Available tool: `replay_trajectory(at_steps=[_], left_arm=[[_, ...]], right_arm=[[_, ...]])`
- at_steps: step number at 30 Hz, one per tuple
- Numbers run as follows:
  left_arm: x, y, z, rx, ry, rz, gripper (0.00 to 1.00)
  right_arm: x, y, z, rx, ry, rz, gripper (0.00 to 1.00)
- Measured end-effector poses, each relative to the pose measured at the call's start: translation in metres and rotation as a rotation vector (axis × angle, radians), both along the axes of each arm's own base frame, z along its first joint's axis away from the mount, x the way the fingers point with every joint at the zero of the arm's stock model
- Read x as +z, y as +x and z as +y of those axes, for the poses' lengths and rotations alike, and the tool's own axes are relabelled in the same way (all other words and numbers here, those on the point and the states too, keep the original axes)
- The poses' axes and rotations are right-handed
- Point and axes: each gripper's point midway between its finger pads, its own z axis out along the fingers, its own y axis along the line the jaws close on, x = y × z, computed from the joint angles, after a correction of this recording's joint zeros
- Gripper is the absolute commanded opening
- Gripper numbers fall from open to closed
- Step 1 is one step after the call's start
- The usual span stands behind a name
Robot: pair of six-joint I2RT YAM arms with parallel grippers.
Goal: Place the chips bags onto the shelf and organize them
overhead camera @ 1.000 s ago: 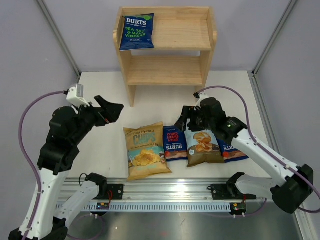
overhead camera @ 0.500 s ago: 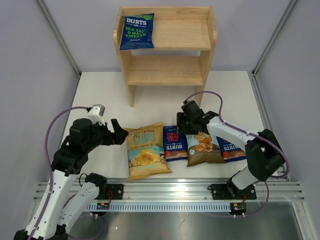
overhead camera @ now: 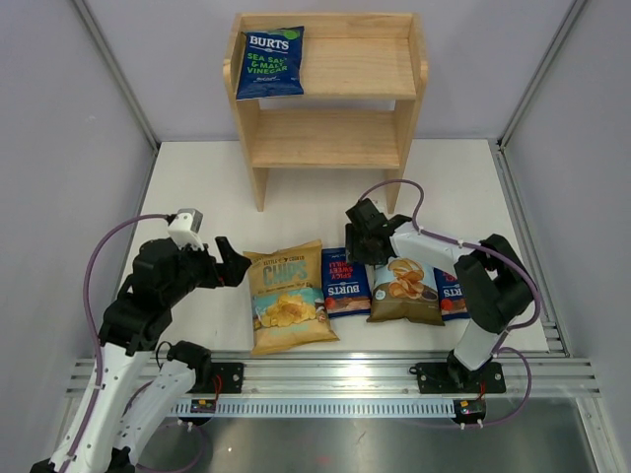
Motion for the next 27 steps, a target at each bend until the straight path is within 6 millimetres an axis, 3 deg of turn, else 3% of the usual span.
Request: replay_trajectory(at_steps=[3,11,20,24,27], left_arm=[[0.002,0.000,0.000,0.001,-0.003,-0.010,0.99],[0.001,-0.001,0.000,-0.001,-0.005,-0.016,0.99],[0.001,-0.001,0.000,-0.002,-0.006,-0.017,0.99],[0.001,-0.001,0.000,-0.001,-0.006,-0.017,0.99],[0.001,-0.001,0.000,0.003,-0.014,-0.014,0.99]], right_arm=[[-0.007,-0.002,0.007,0.018,0.022,0.026,0.63],[-0.010,-0.002,0.023,0.057,0.099,0.032,0.34],[-0.011,-0.004,0.027,0.064,0.135,0.019,0.00],[0.001,-0.005,0.025,0.061,0.149,-0.008,0.00],[0.020,-0.002,0.024,0.055,0.167,-0.058,0.00]])
